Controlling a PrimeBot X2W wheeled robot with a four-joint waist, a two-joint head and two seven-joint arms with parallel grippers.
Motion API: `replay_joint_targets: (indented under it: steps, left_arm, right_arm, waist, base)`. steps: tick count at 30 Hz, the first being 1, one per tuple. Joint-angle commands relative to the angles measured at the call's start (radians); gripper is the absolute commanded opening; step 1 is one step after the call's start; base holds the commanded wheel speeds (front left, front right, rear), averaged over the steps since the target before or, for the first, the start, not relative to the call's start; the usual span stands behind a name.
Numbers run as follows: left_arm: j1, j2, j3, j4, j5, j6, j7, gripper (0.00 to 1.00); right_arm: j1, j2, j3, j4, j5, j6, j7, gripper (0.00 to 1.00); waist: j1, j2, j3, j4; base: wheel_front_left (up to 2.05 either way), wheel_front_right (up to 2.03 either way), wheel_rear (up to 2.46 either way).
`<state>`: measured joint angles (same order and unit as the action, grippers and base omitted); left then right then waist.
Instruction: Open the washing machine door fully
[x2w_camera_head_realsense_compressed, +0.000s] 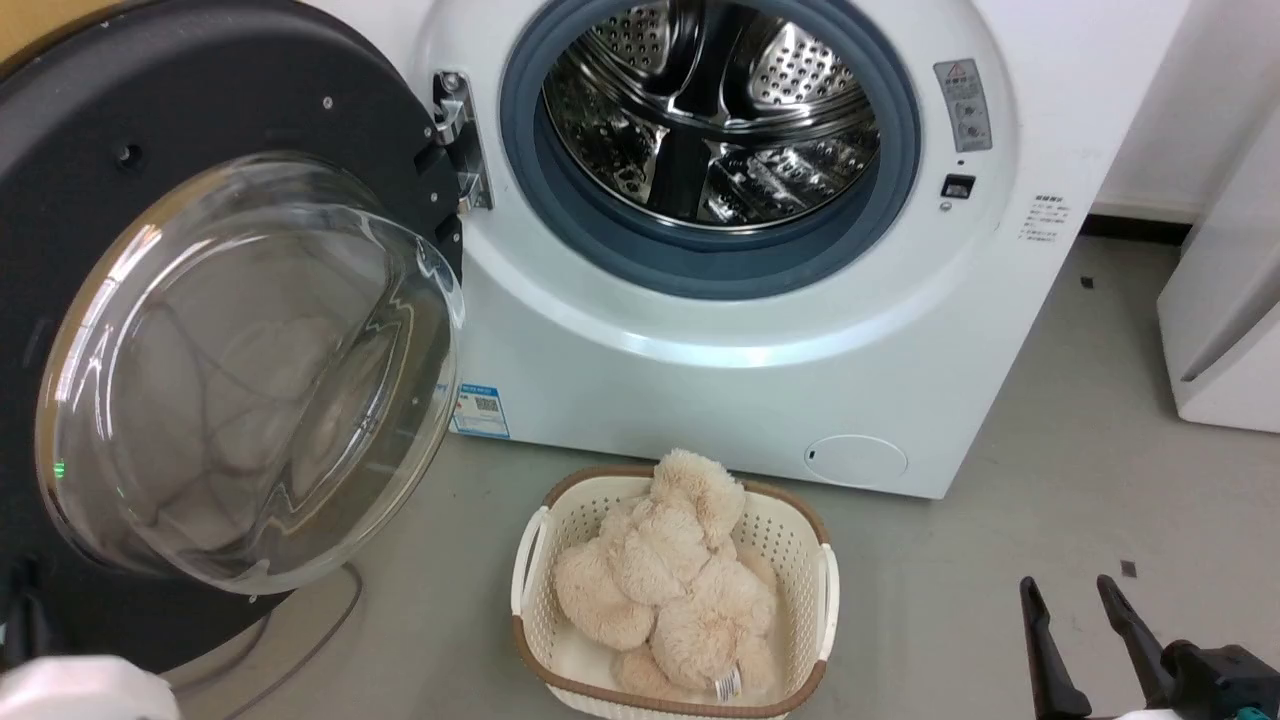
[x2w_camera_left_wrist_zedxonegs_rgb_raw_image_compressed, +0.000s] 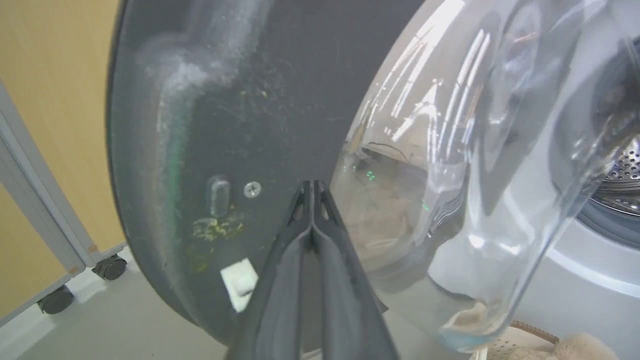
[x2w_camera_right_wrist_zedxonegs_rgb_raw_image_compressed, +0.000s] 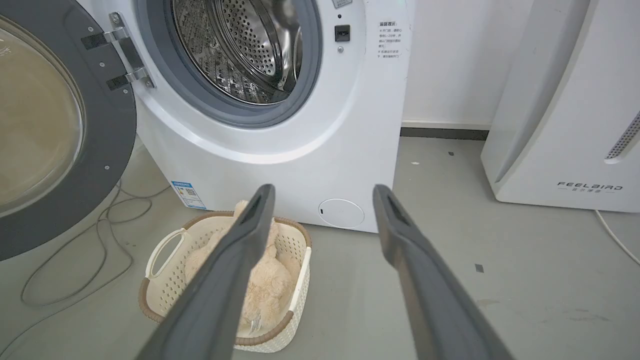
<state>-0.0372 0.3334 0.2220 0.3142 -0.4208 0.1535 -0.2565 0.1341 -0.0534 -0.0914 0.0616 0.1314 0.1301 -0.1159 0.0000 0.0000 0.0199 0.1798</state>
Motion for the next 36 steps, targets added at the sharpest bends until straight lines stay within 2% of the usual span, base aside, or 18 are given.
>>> replay_joint_targets:
  steps: [1, 5, 6, 7, 8, 9, 10, 16, 21, 28, 36]
  left_arm:
    - [0.035, -0.025, 0.004, -0.021, 0.02, -0.008, -0.005, 0.0]
    - [0.113, -0.105, -0.005, -0.105, 0.068, -0.011, -0.005, 0.0]
    - [0.132, -0.121, -0.011, -0.12, 0.077, -0.013, -0.005, 0.03]
    - [0.15, -0.138, -0.018, -0.136, 0.084, -0.016, -0.005, 0.32]
    - [0.168, -0.156, -0.025, -0.151, 0.092, -0.017, -0.005, 0.52]
    - [0.186, -0.173, -0.034, -0.168, 0.103, -0.017, -0.005, 0.87]
    - [0.202, -0.188, -0.045, -0.182, 0.115, -0.017, -0.005, 1.0]
    - [0.249, -0.226, -0.114, -0.238, 0.177, -0.025, -0.005, 1.0]
    - [0.241, -0.244, -0.202, -0.247, 0.222, -0.049, -0.005, 1.0]
    - [0.16, -0.249, -0.31, -0.224, 0.289, -0.077, -0.005, 1.0]
    - [0.092, -0.242, -0.347, -0.174, 0.307, -0.089, 0.005, 1.0]
  right_arm:
    - [-0.003, 0.003, 0.004, 0.004, 0.0, 0.001, -0.003, 1.0]
    - [-0.002, 0.003, 0.01, 0.008, -0.003, 0.001, -0.007, 1.0]
    - [-0.002, 0.003, 0.011, 0.009, -0.003, 0.001, -0.007, 1.0]
    - [-0.001, 0.003, 0.011, 0.01, -0.004, 0.001, -0.008, 1.0]
    - [-0.002, 0.003, 0.012, 0.011, -0.004, 0.001, -0.008, 1.0]
    - [-0.002, 0.003, 0.013, 0.012, -0.005, 0.001, -0.008, 1.0]
    - [-0.002, 0.003, 0.013, 0.012, -0.005, 0.001, -0.008, 1.0]
    - [-0.003, 0.003, 0.014, 0.01, -0.017, 0.001, -0.008, 1.0]
    - [-0.007, 0.003, 0.019, 0.003, -0.031, 0.001, -0.005, 1.0]
    - [-0.006, 0.003, 0.022, -0.024, -0.056, 0.001, -0.001, 1.0]
    - [0.011, 0.003, 0.039, -0.063, -0.068, 0.001, 0.011, 1.0]
  waist:
    - [0.0, 0.0, -0.01, -0.005]
    - [0.0, 0.0, -0.025, -0.017]
    - [0.0, 0.0, -0.028, -0.02]
    - [0.0, 0.0, -0.031, -0.024]
    - [0.0, 0.0, -0.034, -0.027]
    - [0.0, 0.0, -0.036, -0.031]
    - [0.0, 0.0, -0.038, -0.034]
    - [0.0, 0.0, -0.047, -0.049]
    - [0.0, 0.0, -0.05, -0.069]
    - [0.0, 0.0, -0.05, -0.106]
    - [0.0, 0.0, -0.047, -0.137]
  base:
    - [0.0, 0.0, 0.0]
    - [0.0, 0.0, 0.0]
    - [0.0, 0.0, 0.0]
    - [0.0, 0.0, 0.0]
    - [0.0, 0.0, 0.0]
    - [0.0, 0.0, 0.0]
    - [0.0, 0.0, 0.0]
    - [0.0, 0.0, 0.0]
    - [0.0, 0.0, 0.0]
    - [0.0, 0.0, 0.0]
    - [0.0, 0.0, 0.0]
